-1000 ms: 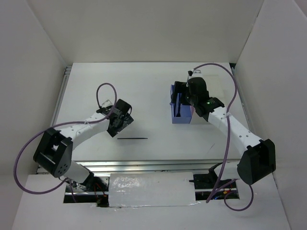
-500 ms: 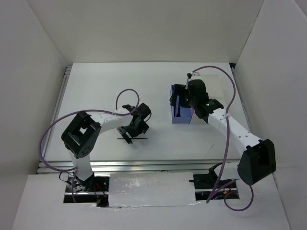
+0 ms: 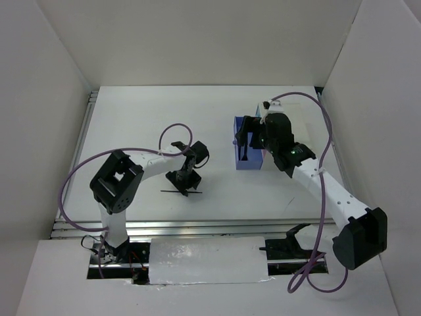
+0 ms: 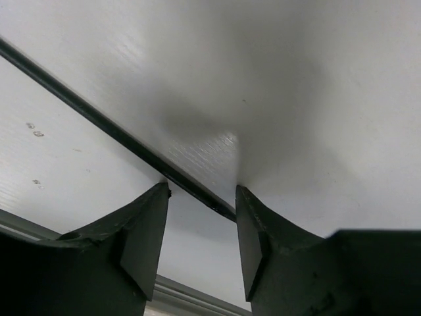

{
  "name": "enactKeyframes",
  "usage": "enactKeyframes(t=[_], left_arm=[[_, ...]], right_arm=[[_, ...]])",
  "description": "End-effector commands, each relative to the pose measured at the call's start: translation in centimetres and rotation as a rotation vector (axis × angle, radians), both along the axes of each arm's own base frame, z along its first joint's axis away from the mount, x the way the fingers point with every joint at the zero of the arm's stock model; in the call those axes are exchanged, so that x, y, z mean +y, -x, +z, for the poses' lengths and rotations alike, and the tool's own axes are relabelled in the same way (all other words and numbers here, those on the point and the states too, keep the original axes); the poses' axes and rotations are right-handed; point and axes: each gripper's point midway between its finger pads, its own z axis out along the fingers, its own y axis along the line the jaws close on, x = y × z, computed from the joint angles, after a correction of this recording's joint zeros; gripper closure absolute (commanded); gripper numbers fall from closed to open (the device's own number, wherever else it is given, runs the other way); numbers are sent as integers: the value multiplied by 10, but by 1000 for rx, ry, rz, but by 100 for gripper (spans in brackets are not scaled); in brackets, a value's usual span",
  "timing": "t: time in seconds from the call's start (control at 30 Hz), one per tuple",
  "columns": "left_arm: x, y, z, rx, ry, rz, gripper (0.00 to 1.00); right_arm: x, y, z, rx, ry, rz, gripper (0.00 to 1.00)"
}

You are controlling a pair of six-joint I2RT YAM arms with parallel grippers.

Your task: Organize the makeup

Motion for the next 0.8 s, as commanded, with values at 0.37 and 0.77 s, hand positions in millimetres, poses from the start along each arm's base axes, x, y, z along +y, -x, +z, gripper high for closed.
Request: enactKeyframes(t=[0.37,0.77], left_arm=[[8,21,-47,125,-60,13,100],[-2,-15,19,-267,10,-181,100]], right_arm=[[-4,3,28,-124,-34,1,0],[13,3,21,-94,-101,109,0]])
